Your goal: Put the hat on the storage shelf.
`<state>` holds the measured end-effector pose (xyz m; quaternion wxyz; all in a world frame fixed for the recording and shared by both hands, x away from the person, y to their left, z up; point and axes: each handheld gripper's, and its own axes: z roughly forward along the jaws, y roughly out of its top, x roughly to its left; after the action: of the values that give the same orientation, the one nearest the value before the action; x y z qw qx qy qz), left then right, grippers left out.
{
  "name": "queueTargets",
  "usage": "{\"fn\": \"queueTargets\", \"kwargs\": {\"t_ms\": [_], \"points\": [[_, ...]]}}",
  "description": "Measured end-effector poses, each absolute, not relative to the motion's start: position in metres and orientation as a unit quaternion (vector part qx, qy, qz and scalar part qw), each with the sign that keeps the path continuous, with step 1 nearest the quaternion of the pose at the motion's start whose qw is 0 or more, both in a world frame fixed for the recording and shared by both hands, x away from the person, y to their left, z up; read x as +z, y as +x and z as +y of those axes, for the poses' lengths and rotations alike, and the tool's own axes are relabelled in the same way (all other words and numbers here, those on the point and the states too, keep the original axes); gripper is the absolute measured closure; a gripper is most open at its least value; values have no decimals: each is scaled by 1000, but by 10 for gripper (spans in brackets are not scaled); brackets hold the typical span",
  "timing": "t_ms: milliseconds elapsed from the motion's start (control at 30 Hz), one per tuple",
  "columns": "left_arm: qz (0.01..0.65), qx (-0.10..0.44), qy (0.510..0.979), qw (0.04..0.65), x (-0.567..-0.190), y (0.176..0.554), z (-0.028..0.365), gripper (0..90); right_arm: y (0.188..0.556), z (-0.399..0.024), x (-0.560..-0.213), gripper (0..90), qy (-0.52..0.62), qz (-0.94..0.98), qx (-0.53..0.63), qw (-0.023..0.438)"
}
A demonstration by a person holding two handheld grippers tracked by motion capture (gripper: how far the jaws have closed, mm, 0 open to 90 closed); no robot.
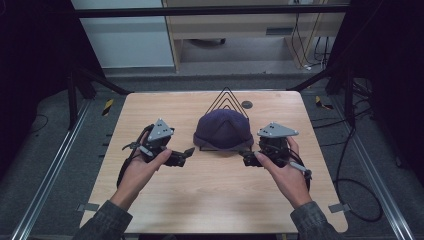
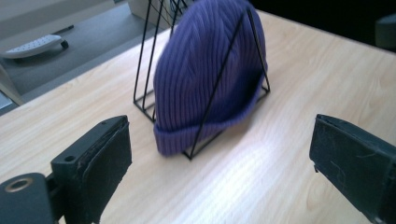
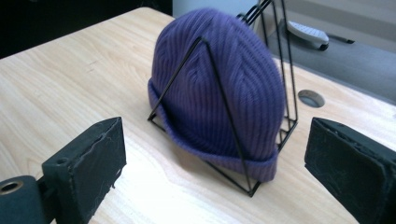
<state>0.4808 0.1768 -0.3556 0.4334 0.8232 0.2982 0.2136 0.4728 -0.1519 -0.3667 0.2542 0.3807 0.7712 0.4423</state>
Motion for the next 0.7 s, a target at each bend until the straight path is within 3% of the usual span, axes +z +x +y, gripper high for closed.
{"fn": "queueTargets", "kwargs": {"t_ms": [700], "points": [[339, 205, 823, 408, -423, 470, 219, 58, 464, -134, -433, 117, 358, 814, 403, 218]]}}
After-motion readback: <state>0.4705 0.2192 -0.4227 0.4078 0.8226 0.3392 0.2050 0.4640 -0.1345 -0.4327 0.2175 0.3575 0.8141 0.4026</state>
